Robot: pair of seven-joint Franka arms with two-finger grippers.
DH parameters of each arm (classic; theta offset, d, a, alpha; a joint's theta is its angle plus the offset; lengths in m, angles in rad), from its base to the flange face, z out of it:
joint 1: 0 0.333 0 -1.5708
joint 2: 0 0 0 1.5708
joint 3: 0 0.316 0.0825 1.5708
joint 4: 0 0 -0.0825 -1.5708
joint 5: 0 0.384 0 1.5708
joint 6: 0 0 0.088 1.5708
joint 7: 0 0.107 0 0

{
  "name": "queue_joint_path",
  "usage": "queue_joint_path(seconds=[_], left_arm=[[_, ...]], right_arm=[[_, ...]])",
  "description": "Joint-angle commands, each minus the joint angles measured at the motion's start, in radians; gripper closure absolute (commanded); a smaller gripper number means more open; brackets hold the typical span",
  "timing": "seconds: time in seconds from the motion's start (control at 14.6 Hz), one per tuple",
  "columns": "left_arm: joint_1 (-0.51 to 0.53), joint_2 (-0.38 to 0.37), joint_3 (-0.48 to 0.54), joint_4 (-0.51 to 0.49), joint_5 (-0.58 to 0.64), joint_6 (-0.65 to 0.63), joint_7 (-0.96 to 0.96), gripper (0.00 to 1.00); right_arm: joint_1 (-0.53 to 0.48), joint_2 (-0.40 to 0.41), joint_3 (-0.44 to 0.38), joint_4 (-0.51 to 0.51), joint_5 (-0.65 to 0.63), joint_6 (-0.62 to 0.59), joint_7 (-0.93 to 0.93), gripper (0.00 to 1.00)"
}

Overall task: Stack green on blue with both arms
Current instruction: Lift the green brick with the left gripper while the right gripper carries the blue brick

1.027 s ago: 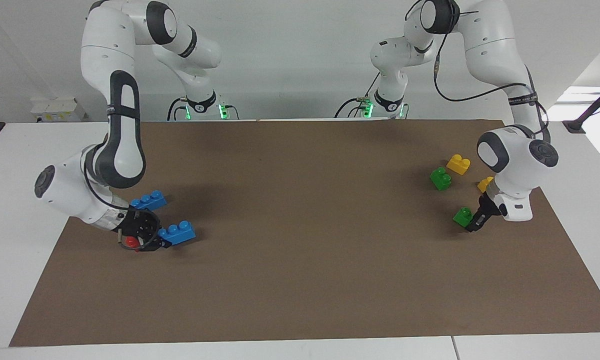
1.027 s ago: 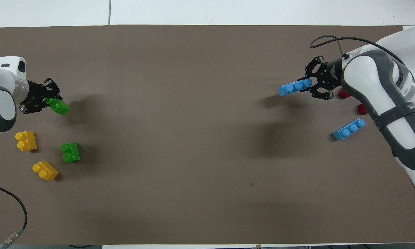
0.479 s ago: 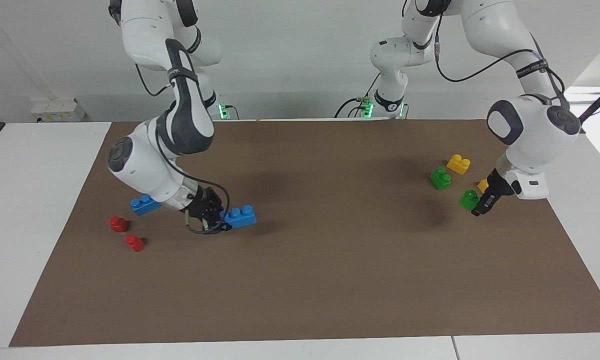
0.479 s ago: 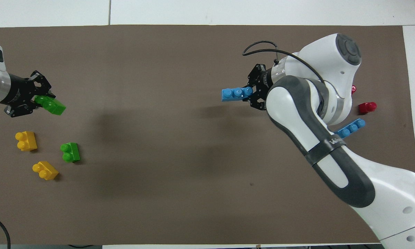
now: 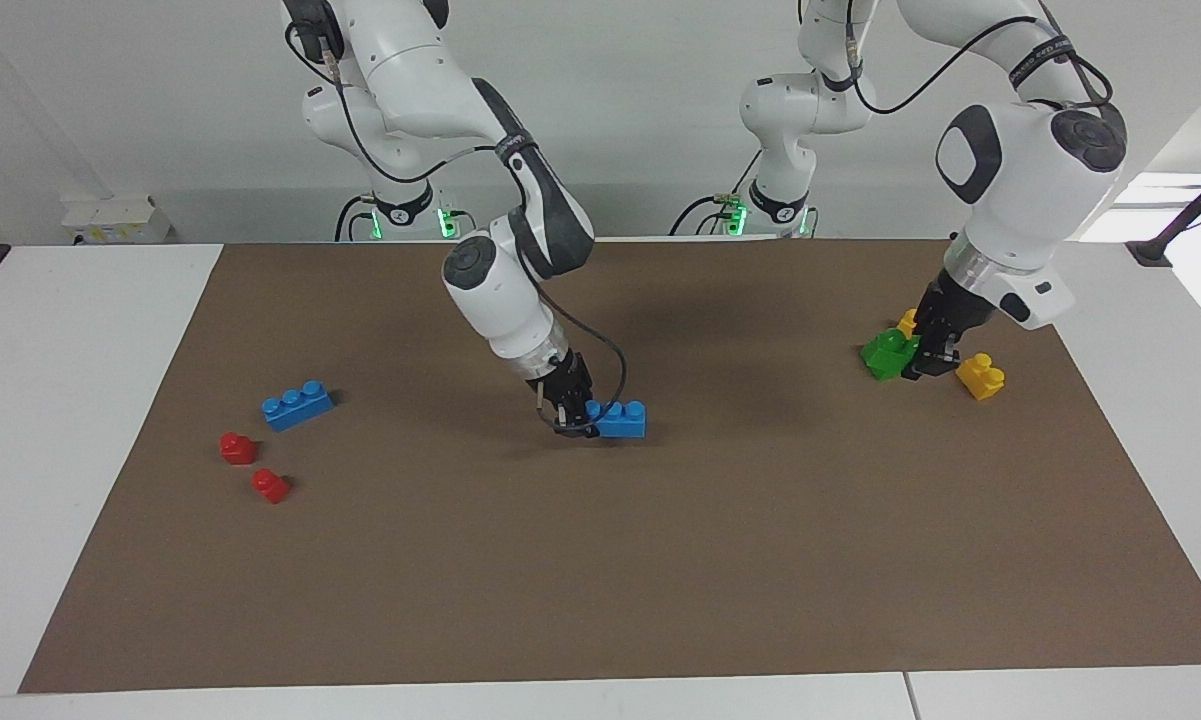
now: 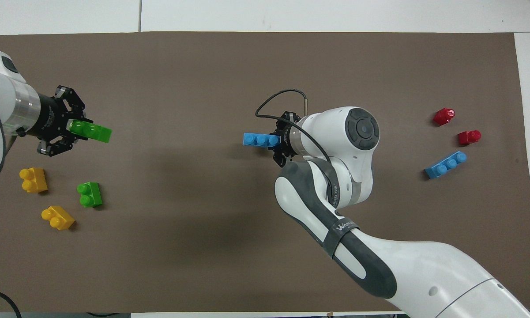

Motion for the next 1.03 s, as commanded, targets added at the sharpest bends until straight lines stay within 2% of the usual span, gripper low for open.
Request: queue_joint_path(seconds=[0.0, 0.21, 0.55, 0.96], left_arm=[[-0.063, -0.017, 0.011, -0.009, 0.001, -0.021, -0.155, 1.00], [-0.143, -0.022, 0.011, -0.013, -0.001, -0.019, -0.312, 1.00], [-0.270, -0.003, 0.014, -0.023, 0.004, 0.019, -0.499, 1.00], [-0.407, 0.044, 0.014, -0.073, 0.037, 0.152, -0.758, 1.00]], right_arm=[[-0.001, -0.022, -0.005, -0.050, -0.005, 0.028, 0.013, 1.00], [0.025, -0.023, -0.005, -0.110, -0.005, 0.113, -0.013, 1.00], [0.025, -0.026, -0.004, -0.133, -0.003, 0.110, -0.111, 1.00], [0.022, -0.014, -0.004, -0.142, 0.004, 0.116, -0.154, 1.00]])
